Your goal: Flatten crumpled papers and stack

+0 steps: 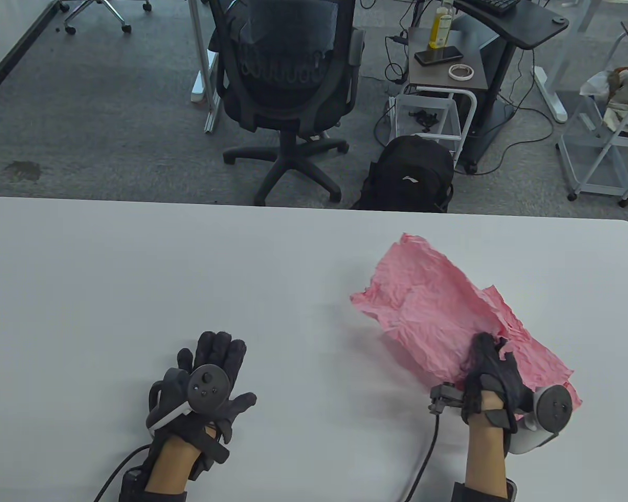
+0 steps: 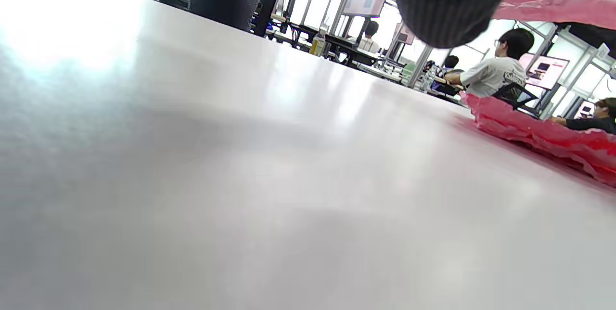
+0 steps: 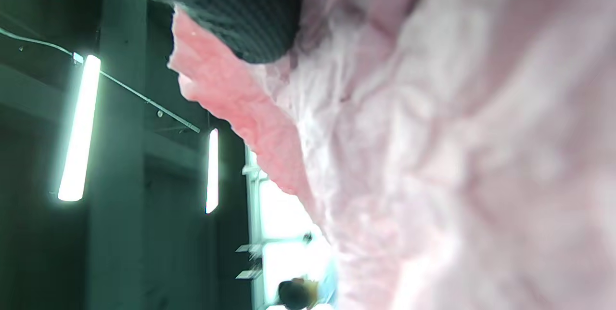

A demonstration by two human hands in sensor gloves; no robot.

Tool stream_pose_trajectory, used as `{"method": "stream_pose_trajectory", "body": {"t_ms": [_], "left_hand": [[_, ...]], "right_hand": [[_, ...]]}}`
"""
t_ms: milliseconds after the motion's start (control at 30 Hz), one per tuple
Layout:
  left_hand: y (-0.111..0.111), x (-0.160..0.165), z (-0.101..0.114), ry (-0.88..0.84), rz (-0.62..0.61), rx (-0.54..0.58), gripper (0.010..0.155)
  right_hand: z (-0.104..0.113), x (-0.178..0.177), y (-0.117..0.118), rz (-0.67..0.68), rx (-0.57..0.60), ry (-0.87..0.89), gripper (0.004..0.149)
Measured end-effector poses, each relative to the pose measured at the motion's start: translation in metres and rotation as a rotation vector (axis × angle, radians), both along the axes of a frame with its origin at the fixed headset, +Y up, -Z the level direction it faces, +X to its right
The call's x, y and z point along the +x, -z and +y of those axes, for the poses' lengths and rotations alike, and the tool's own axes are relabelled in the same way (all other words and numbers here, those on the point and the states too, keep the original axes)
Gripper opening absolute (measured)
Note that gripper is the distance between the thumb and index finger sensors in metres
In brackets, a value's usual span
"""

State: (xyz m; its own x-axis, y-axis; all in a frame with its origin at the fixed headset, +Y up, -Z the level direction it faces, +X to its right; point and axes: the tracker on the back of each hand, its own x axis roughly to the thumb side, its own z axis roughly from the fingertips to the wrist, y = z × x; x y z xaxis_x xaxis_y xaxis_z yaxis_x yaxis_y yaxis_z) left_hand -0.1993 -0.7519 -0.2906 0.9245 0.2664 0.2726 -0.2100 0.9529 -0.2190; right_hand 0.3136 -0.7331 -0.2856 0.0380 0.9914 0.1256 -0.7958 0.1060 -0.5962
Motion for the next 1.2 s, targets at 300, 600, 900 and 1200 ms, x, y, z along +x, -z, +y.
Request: {"method": "stream_pose_trajectory", "body": {"t_ms": [300,600,900,1200], "left_hand": [[0.001,0.003,-0.006,0.028,-0.013,-0.024,0.092],[-0.004,-0.003,0.005,-0.038,0.049,0.154,0.09],[-0.011,-0.012,0.02,-0.135,0.11,0.375,0.087],[-0.012,-0.007,0.021,-0.173,0.056,0.385,0.084]], "right_hand": [[-0.001,0.035,-0.01,-0.288,-0.461,-0.67,0.061],[0.028,0.006,-0.015,-0.333,-0.253,-0.864,0.075],[0.05,-0.078,-0.01,-0.136,-0.023,-1.125,0.071],[0.023,-0.155,0.0,0.299,0.063,-1.167,0.065]]}}
